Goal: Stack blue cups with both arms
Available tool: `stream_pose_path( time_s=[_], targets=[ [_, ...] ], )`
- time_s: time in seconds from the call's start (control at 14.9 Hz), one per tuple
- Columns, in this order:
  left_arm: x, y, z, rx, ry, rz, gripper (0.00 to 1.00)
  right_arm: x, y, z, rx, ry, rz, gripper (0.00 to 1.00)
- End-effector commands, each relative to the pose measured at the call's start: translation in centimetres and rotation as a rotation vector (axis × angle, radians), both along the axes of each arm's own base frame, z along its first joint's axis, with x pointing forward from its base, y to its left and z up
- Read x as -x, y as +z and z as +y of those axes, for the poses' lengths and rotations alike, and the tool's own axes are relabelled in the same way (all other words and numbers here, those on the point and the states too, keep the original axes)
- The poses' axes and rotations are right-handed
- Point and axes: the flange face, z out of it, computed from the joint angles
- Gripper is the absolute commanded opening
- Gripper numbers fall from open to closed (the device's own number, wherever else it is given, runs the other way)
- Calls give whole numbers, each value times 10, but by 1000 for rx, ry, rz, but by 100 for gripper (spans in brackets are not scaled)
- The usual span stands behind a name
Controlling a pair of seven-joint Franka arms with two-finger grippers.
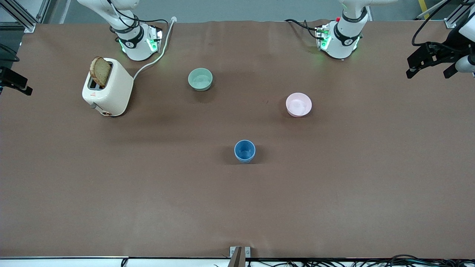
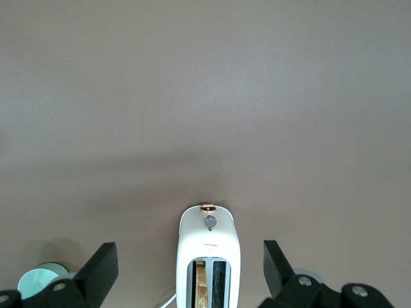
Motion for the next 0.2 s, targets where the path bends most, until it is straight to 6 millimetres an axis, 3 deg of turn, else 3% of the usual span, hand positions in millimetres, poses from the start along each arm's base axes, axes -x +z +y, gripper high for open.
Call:
stream_pose_path(
  time_s=[0.0, 0.13],
  targets=[
    [0, 10, 2, -6, -11, -11, 100, 7, 3, 5, -25, 17, -16, 100],
    [0, 10, 3, -4, -10, -10, 100, 7, 3, 5, -28, 16, -16, 100]
  ],
)
